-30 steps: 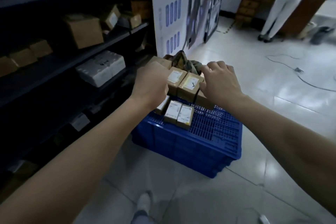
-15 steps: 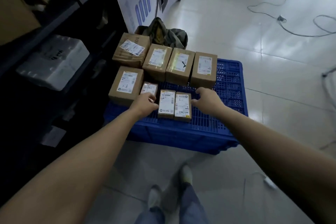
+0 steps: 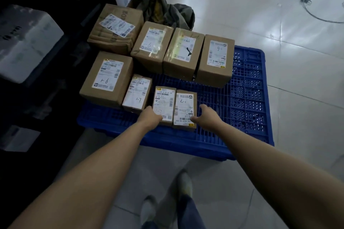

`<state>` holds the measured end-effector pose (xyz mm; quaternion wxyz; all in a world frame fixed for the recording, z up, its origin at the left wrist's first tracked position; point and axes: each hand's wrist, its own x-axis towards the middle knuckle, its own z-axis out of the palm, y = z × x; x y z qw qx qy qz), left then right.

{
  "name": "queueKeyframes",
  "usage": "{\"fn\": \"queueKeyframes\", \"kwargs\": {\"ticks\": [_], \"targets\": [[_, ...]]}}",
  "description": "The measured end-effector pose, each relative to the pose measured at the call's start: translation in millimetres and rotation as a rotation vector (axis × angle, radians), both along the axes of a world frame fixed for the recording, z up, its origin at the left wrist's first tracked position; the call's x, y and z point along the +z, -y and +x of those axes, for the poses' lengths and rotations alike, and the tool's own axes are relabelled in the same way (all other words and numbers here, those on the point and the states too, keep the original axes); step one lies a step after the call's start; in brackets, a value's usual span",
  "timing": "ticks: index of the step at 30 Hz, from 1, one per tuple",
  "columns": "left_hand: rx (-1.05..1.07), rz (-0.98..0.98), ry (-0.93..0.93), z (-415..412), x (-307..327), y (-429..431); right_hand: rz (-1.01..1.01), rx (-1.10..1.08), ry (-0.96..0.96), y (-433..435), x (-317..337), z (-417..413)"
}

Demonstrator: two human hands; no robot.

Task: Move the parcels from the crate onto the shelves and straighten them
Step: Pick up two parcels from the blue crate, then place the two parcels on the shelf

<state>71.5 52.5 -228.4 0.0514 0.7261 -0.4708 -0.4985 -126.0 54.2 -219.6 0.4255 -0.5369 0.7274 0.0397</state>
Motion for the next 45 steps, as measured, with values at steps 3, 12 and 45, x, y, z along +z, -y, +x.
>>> {"fn": "queueKeyframes", "kwargs": {"ticks": [3,12,45], "targets": [[0.039,0.032,-0.026,-2,-23,2,0.082,-0.199,0.158,6,-20,-1],[0.516,0.086,-0.336,-8,-51,13,0.201,-0.587,0.509,12,-50,-3],[0.68,-0.826,-0.676,214,447,-60,-0.309,-0.053,1.151,26,424,201]]}}
